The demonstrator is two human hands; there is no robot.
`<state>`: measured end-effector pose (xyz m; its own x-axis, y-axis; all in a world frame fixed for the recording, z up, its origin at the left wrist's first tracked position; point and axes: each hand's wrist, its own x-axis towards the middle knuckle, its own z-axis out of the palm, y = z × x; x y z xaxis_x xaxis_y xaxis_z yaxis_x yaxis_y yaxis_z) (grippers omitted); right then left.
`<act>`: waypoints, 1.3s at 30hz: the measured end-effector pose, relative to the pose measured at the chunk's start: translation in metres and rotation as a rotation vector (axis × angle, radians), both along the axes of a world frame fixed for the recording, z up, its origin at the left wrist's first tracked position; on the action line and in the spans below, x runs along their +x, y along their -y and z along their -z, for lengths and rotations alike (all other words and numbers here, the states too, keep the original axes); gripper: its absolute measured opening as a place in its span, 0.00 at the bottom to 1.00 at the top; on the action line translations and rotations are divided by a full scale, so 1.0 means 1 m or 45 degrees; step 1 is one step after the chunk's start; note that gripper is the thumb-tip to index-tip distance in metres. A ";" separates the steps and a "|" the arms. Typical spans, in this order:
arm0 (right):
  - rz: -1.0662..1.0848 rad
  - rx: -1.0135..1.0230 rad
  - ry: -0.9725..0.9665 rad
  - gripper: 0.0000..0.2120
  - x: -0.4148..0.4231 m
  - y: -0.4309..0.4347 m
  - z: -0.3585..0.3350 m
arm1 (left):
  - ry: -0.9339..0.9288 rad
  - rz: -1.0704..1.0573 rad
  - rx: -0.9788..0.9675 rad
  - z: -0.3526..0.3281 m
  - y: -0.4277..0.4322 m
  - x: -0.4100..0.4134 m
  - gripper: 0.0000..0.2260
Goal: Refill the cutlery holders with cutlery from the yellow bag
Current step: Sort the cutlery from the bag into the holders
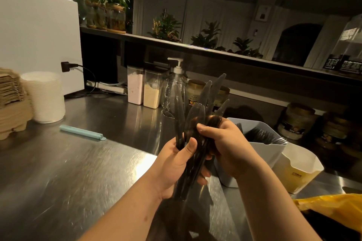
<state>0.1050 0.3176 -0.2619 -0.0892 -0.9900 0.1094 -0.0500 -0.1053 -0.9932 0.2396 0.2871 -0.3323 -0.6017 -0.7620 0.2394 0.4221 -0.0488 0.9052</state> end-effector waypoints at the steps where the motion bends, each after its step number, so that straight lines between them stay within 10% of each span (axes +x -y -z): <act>1: 0.009 -0.002 -0.028 0.04 0.001 0.000 0.000 | 0.003 0.003 0.002 0.001 0.000 0.000 0.20; 22: 0.066 -0.056 0.053 0.05 0.010 0.002 0.008 | -0.015 0.082 -0.037 0.006 -0.001 -0.001 0.08; 28: 0.067 0.007 0.051 0.11 0.007 0.004 0.011 | 0.004 0.143 -0.066 0.006 0.002 0.001 0.21; 39: -0.052 0.020 -0.409 0.07 0.017 -0.003 0.008 | 0.141 0.065 -0.075 0.001 -0.001 0.001 0.10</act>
<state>0.1215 0.3211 -0.2700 -0.0124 -0.9938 0.1104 -0.3571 -0.0988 -0.9288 0.2402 0.2879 -0.3334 -0.6645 -0.7162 0.2132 0.3178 -0.0127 0.9481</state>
